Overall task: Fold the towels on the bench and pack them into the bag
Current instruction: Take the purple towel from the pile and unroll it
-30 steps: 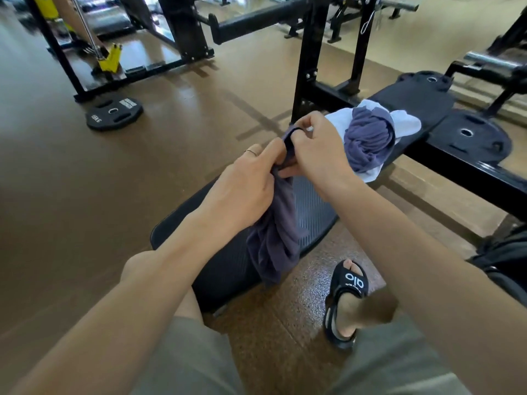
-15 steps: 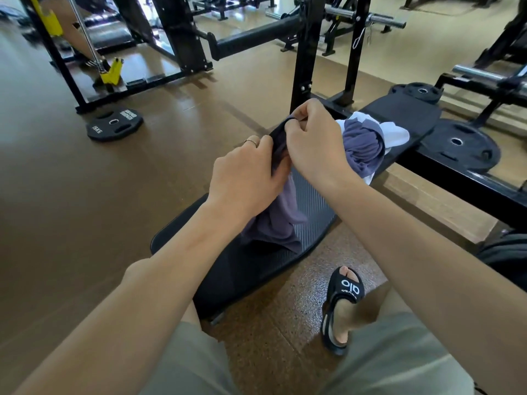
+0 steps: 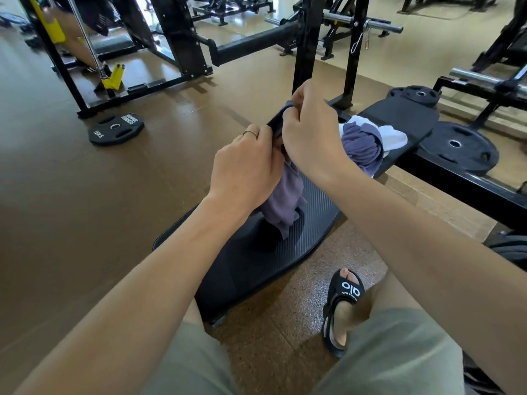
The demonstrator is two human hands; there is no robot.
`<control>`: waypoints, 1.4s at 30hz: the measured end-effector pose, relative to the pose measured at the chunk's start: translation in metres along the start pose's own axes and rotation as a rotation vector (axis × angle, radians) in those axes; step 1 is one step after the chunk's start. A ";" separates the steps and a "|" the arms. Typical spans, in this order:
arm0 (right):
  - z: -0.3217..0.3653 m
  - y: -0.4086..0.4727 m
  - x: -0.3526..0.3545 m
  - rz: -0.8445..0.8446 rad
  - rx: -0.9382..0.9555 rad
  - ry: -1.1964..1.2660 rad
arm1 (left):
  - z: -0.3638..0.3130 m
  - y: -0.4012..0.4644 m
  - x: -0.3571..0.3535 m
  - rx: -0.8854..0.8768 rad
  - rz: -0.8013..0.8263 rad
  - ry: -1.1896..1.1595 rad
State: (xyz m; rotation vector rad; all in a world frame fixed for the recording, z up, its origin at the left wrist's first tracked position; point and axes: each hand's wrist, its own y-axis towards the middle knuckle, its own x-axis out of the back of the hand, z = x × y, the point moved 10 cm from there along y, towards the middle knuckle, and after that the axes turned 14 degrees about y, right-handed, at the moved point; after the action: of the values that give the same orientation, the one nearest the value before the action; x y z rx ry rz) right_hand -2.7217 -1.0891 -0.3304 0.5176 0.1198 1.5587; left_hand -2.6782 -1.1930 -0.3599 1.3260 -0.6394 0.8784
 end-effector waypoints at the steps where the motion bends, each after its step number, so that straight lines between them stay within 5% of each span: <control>1: 0.001 0.001 0.001 -0.006 0.001 0.000 | 0.002 0.002 0.001 0.017 0.013 -0.017; 18: 0.007 0.005 0.015 -0.070 0.010 0.043 | 0.018 0.004 -0.015 0.157 0.175 -0.145; 29: -0.010 0.010 0.036 -0.110 -0.076 0.166 | 0.009 -0.032 -0.044 -0.299 0.090 0.153; 37: -0.033 0.009 0.042 -0.152 -0.211 0.310 | 0.019 -0.044 -0.051 -0.245 0.074 -0.001; 42: -0.034 0.005 0.025 -0.104 -0.247 0.364 | 0.006 -0.047 -0.072 -0.293 0.267 0.071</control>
State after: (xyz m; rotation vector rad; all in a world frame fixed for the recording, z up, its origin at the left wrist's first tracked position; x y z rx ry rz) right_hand -2.7388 -1.0568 -0.3523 0.0300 0.2246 1.5267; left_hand -2.6773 -1.2122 -0.4433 0.9559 -0.8672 0.9994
